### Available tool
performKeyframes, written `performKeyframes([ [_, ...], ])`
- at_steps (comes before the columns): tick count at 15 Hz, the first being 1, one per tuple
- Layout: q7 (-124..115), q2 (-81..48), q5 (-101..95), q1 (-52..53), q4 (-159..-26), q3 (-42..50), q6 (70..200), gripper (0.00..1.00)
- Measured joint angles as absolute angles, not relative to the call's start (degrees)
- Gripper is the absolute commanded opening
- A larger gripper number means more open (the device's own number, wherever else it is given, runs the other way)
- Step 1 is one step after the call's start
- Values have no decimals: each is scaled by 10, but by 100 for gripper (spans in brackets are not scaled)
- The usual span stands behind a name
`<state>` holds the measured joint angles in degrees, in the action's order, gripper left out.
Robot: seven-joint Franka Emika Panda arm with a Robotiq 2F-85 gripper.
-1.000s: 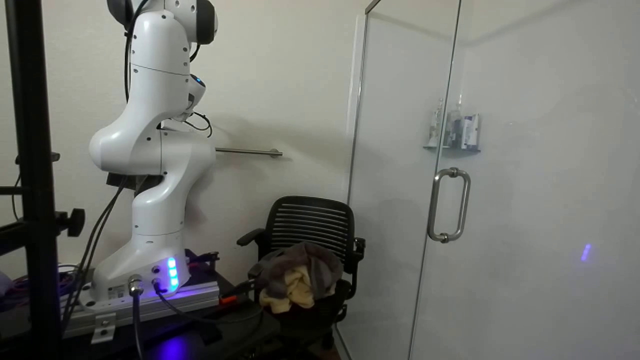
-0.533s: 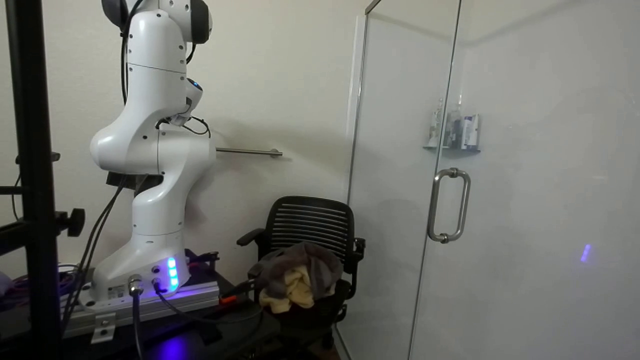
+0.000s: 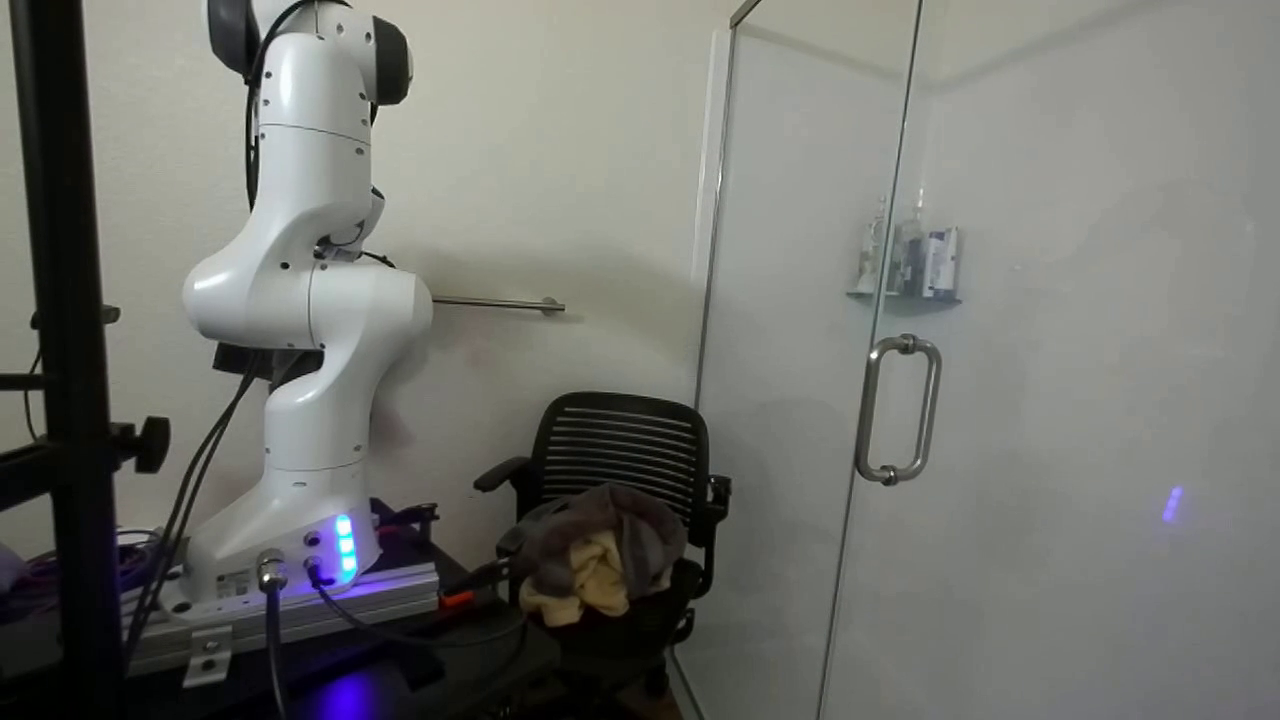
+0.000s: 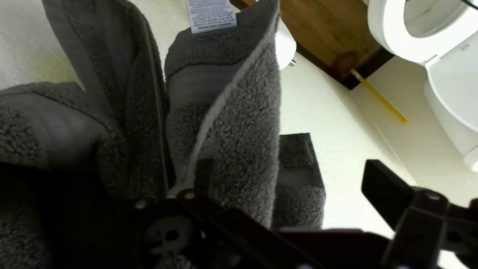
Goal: Remove the towels from the rail and place them on the black chair
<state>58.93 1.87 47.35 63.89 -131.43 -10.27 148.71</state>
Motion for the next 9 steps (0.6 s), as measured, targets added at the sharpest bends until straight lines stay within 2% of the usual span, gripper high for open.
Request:
performKeyframes([
  [9, 403, -1, 243, 568, -1299, -164, 1459, 100],
])
